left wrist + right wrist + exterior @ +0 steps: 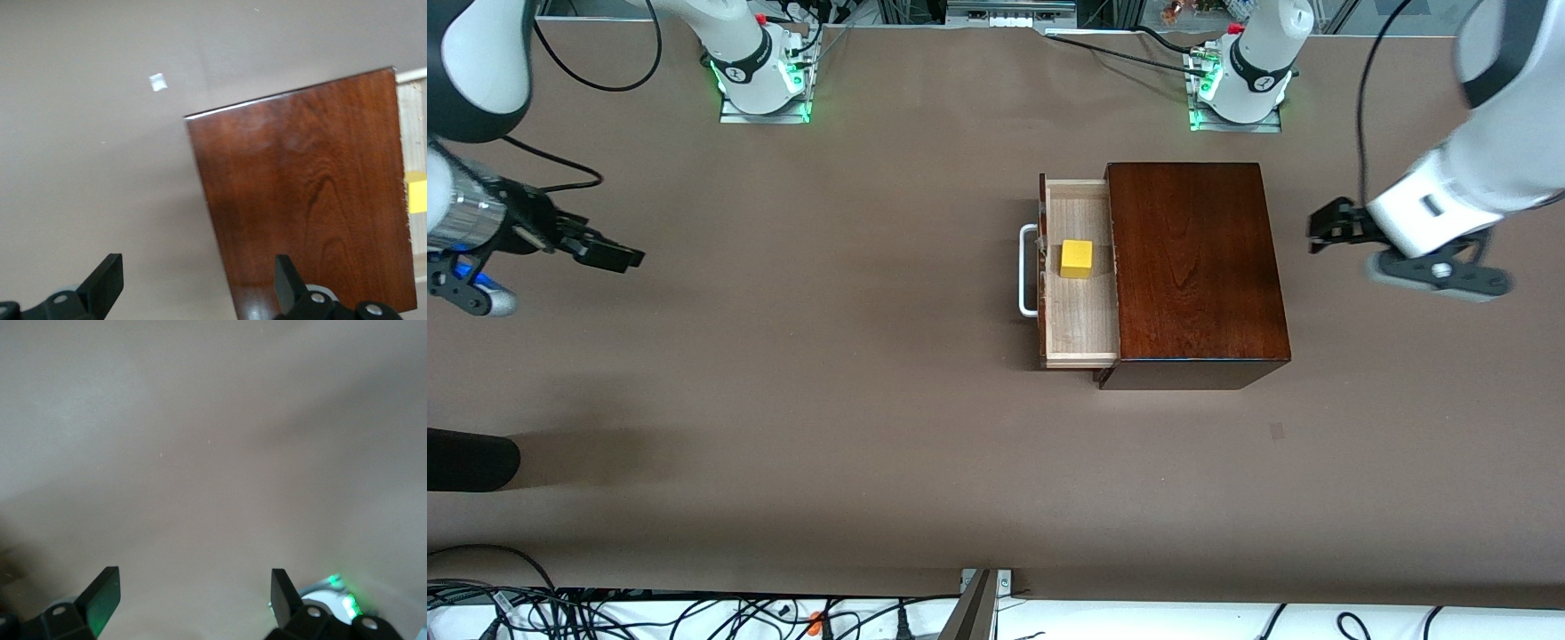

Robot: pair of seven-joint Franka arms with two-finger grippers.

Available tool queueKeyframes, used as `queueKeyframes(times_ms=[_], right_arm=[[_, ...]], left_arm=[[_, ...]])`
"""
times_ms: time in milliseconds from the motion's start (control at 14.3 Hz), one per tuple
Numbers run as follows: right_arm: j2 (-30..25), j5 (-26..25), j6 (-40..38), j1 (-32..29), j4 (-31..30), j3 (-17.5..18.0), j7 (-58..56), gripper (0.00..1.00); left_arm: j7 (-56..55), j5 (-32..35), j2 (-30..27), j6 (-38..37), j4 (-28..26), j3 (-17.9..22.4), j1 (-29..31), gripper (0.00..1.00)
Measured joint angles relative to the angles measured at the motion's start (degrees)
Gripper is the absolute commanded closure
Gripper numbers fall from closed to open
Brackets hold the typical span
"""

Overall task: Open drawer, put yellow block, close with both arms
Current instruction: 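Move the left gripper over the box toward the drawer handle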

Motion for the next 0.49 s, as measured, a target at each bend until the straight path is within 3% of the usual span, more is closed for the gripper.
queueKeyframes(times_ms=[280,420,490], right_arm=[[-0.15,-0.87,2.17,0.03,-2.3,-3.25,-9.84,0.0],[-0.73,-3.37,3.59,-0.06,-2.77,-2.0,-11.04,0.0],[-1.38,-5.53,4.45,-0.94,-2.93,0.31,-11.06,0.0]], left_arm=[[0.34,-4.09,3.51,0.17,0.89,-2.61,-6.08,0.0],[2.13,-4.39,5.87,0.25,2.31,-4.2,-11.04,0.0],[4.61,-4.43,6.96,0.49,2.8,-4.62,-13.58,0.0]])
